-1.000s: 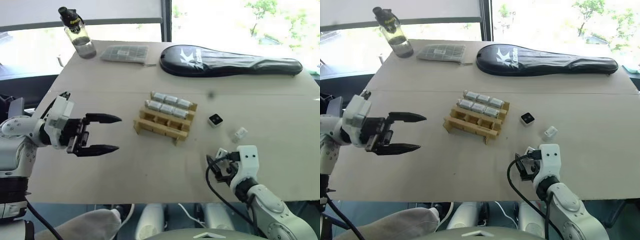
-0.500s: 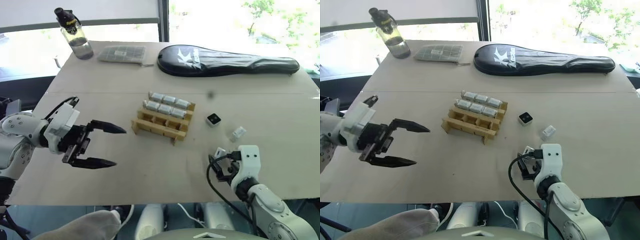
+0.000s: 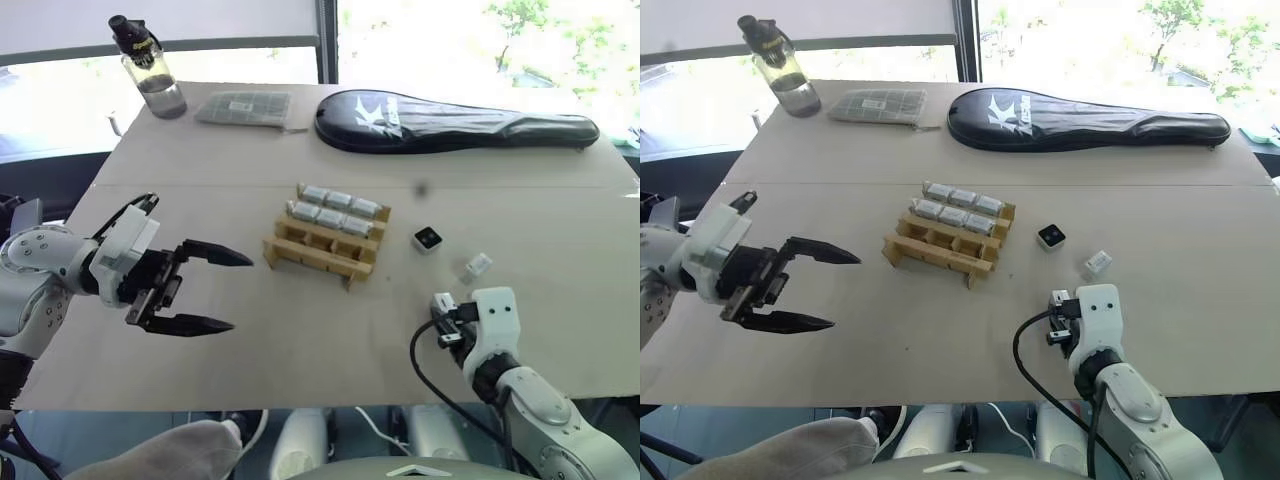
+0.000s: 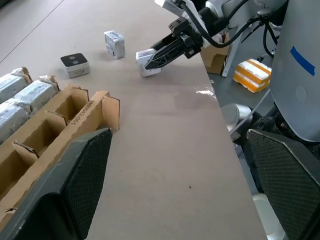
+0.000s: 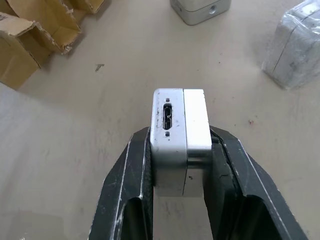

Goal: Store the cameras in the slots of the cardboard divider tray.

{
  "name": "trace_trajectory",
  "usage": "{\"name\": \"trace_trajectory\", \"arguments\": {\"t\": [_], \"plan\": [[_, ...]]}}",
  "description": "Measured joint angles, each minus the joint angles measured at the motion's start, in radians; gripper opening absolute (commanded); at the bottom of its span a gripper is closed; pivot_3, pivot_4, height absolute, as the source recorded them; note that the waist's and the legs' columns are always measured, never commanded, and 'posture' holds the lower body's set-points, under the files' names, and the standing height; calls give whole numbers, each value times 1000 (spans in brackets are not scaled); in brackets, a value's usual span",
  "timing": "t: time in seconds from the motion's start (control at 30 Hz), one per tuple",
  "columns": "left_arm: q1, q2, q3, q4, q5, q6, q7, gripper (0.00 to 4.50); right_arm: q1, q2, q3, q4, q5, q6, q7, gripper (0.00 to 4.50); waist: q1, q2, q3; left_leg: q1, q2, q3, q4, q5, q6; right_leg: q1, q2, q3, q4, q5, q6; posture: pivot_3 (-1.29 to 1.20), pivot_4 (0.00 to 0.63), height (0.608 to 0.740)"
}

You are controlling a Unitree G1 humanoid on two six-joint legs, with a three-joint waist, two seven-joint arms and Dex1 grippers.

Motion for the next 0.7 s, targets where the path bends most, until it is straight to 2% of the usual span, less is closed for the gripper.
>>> {"name": "trace_trajectory", "arguments": {"t": [0.13,0.2,0.27,0.4,0.53,0.7], "plan": [[-1,-5,16,1,0,10,0,4500,-42,-131,-16,5,-6,-27,93,785,0,0,0,0,0,1,0,0,0,0,0,1,0,0,0,0,150,740],[-3,-14,45,1,0,24,0,4500,-153,-233,-29,30,-1,-107,214,785,-5,-1,1,1,0,1,1,0,0,0,1,1,0,0,0,0,150,740],[1,-19,65,0,0,26,0,4500,-224,-285,-28,58,1,-174,298,785,-3,-1,1,1,1,0,1,-1,2,0,3,1,0,0,0,0,150,740],[37,-38,121,5,16,44,0,4500,-454,-342,17,263,16,-344,537,785,-3,0,2,1,3,0,1,-2,3,0,7,2,0,1,-1,0,150,740],[119,-69,228,12,53,49,4,4500,-760,-284,123,629,-41,-572,746,785,-10,-1,5,1,4,2,1,-2,3,-2,9,4,1,3,-4,0,150,740],[217,-110,363,36,105,52,28,4500,-1039,-98,203,1026,-83,-752,895,785,-9,-1,5,-2,4,1,0,0,0,-4,8,3,2,5,-1,0,150,740]]}}
